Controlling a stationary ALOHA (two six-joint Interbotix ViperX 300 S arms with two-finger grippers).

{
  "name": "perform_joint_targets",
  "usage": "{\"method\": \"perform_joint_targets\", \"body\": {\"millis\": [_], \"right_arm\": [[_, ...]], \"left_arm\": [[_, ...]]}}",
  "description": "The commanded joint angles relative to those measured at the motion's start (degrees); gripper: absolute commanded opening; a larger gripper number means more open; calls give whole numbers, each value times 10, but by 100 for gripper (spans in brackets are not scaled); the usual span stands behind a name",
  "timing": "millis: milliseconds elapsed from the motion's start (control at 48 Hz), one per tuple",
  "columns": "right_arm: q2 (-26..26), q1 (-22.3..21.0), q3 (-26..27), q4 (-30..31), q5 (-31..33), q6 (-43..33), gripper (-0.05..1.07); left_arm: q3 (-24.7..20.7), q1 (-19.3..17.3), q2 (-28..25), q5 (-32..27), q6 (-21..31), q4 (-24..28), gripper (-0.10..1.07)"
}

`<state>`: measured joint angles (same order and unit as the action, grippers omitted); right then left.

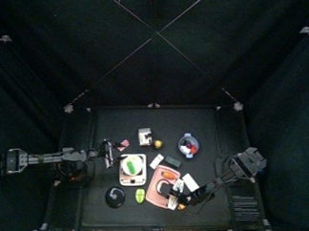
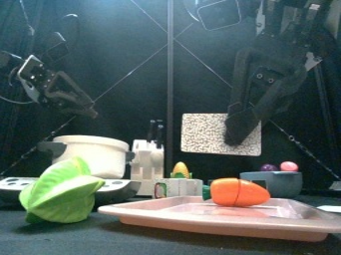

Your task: Hand over egg sushi

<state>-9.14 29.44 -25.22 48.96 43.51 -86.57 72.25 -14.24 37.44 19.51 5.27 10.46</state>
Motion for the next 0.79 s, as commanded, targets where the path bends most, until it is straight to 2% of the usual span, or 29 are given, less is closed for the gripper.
{"method": "perform_joint_targets", "body": {"millis": [0, 104, 333, 479, 604, 771], "right_arm": [[24, -14, 14, 19, 14, -3, 54], [25, -24, 19, 39, 38, -1, 54], [28, -38, 33, 124, 93, -2, 54], [28, -44, 47, 171, 99, -1, 54], [28, -50, 54, 192, 99, -2, 54], [25, -52, 58, 203, 91, -2, 54]], "left_arm": [[-12, 3, 0, 7, -2, 0, 93], [-14, 18, 0, 10, -2, 2, 93], [-25, 105, -3, 11, -3, 11, 94], [-37, 171, -18, 11, -4, 17, 96], [-52, 213, -41, 12, -4, 42, 97], [-74, 221, -74, 12, -4, 57, 98]]}}
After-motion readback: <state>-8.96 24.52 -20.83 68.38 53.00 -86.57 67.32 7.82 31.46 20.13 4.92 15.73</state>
